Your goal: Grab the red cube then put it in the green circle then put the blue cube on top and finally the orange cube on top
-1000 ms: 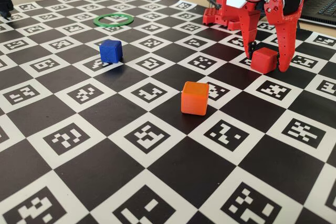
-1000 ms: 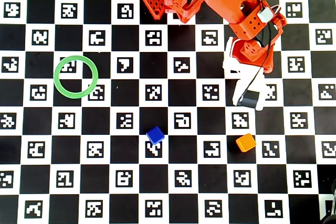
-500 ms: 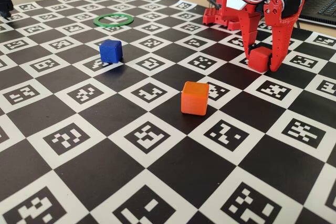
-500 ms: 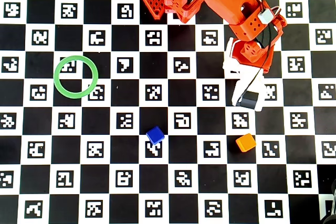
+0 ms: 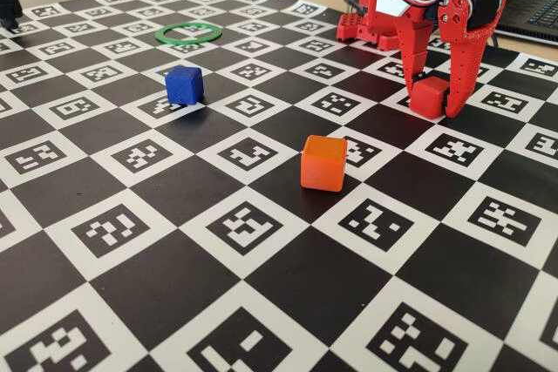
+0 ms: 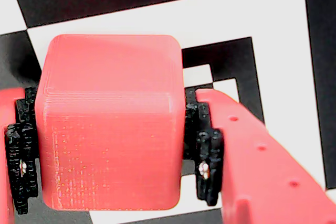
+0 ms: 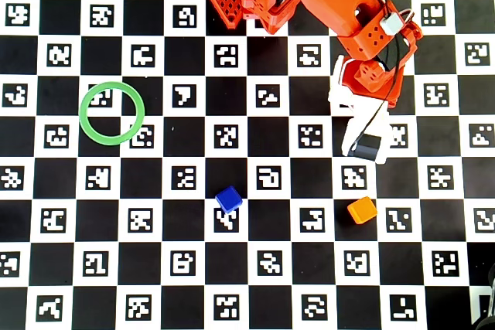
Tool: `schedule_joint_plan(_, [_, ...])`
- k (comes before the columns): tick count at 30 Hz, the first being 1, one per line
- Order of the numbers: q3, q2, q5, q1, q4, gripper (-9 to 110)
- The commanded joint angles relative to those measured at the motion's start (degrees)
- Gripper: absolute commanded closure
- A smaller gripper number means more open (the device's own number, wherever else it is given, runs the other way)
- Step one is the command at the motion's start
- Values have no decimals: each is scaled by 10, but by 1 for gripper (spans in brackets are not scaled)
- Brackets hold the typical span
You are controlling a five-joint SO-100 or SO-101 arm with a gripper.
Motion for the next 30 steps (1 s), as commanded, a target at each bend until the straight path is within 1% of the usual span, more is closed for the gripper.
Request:
schedule_joint_plan(1, [-20, 11, 5, 3, -2, 97])
schedule_joint_plan(8, [-54, 55, 24, 24, 56, 99])
schedule_joint_plan(15, [-129, 142, 25, 86, 172, 99])
schedule_joint_plan(23, [-234, 199, 4, 214, 301, 99])
schedule_joint_plan(30, [-279, 204, -22, 367, 356, 99])
